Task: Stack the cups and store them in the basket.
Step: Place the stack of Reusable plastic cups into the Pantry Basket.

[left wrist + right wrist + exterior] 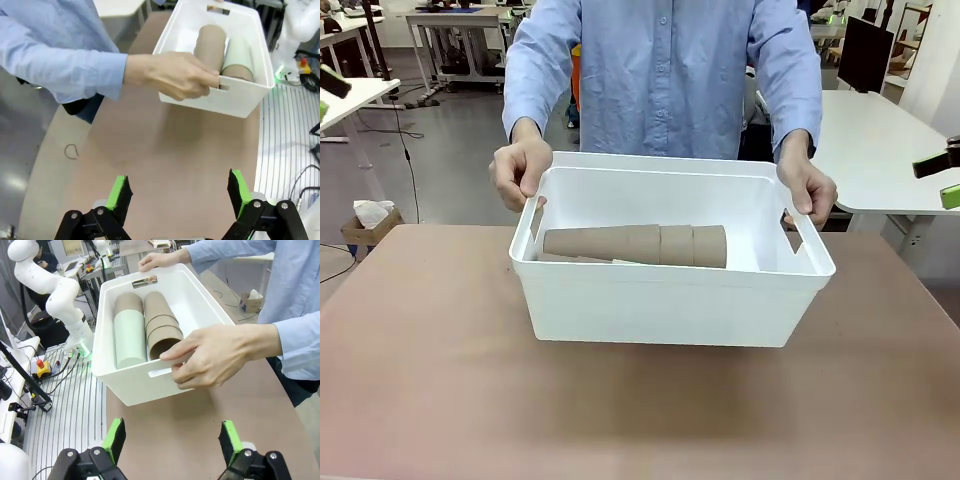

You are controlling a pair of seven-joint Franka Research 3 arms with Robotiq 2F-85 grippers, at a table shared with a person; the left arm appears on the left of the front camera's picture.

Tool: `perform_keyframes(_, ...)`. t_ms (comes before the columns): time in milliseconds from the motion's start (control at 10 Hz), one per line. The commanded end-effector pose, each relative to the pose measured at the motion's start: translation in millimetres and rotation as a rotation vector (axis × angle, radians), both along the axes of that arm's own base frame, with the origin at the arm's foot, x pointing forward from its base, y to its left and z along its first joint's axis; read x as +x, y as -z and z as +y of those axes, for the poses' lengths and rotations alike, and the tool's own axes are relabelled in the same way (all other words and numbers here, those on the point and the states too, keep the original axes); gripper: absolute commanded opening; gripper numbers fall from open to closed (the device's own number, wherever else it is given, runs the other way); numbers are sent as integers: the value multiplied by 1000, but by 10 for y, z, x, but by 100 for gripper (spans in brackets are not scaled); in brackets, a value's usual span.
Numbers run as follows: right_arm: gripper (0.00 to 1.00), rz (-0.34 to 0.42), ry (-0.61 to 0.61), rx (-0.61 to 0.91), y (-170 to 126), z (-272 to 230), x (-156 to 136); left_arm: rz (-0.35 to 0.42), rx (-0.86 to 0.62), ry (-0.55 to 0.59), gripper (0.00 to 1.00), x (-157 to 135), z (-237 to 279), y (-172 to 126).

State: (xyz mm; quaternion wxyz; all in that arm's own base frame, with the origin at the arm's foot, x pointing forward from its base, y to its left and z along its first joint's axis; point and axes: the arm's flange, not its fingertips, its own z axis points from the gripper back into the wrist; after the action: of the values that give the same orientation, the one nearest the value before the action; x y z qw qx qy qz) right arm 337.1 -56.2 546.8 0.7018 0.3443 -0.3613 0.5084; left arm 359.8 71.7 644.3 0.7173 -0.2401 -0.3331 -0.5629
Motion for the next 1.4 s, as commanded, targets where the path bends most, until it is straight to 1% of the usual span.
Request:
perform_keyframes(0,100,5,8,20,-26,21,-7,-15,-58,61,100,-37,126,145)
perform_keyframes(100,100,5,8,20,-26,21,-7,-14,-71,78,100,-46,186,201)
perform_keyframes(200,100,5,8,20,-26,21,-7,-48,-71,99,100,-59,190,257)
perform_keyframes(300,100,5,8,20,-26,21,-7,-5,-40,36,100,-50,190,169)
perform_keyframes(1300,100,5,8,20,-26,21,-7,-5,-40,36,100,-50,190,169)
